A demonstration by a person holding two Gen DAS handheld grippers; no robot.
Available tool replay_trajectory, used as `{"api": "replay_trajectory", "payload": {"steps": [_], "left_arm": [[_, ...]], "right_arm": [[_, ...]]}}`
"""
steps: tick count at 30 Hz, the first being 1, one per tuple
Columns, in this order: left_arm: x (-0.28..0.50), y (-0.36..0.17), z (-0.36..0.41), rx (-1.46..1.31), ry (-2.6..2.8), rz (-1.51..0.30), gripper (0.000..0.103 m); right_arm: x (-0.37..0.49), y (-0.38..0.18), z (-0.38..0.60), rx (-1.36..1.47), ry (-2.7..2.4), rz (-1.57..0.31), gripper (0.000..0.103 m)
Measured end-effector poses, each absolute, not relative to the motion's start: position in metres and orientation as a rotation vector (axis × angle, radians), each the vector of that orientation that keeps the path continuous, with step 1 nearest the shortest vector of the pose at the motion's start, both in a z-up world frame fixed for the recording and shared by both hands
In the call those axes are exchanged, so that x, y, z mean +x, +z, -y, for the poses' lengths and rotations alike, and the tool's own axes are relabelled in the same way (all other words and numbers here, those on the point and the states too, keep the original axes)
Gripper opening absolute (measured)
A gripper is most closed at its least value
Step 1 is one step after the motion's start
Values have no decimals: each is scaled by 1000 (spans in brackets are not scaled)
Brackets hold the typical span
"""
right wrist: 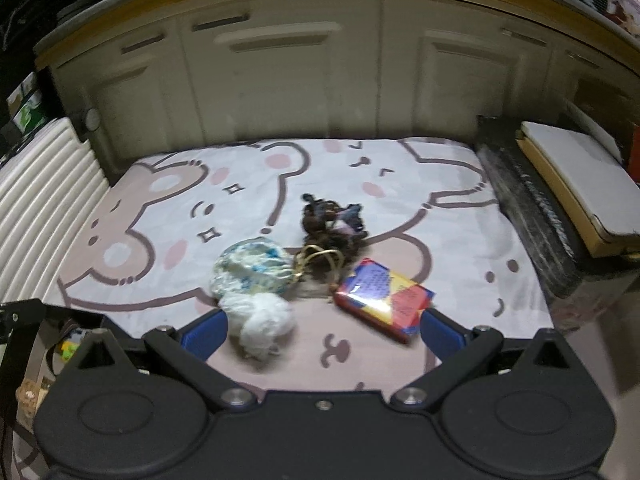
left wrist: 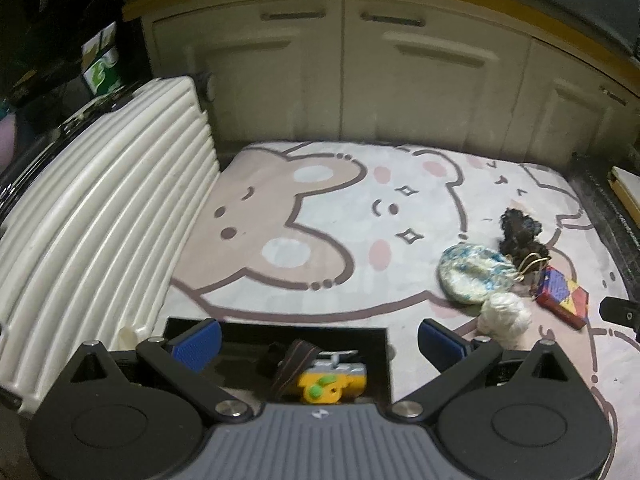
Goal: Organize objects
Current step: 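Grasp the colourful card box with the right tool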
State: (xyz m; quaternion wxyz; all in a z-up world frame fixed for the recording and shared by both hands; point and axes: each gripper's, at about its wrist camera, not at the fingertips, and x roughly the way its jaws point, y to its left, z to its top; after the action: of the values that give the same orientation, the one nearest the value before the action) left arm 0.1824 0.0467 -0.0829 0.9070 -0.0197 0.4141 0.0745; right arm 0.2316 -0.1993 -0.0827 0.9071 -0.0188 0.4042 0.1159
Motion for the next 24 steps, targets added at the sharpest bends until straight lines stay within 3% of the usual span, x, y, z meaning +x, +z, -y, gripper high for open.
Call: {"api": "replay_trajectory", "payload": {"steps": [24], "left_arm": [[204, -90, 26, 29, -106, -810, 103]], "right_arm": [[275, -117, 257, 190, 19, -883, 103]]}}
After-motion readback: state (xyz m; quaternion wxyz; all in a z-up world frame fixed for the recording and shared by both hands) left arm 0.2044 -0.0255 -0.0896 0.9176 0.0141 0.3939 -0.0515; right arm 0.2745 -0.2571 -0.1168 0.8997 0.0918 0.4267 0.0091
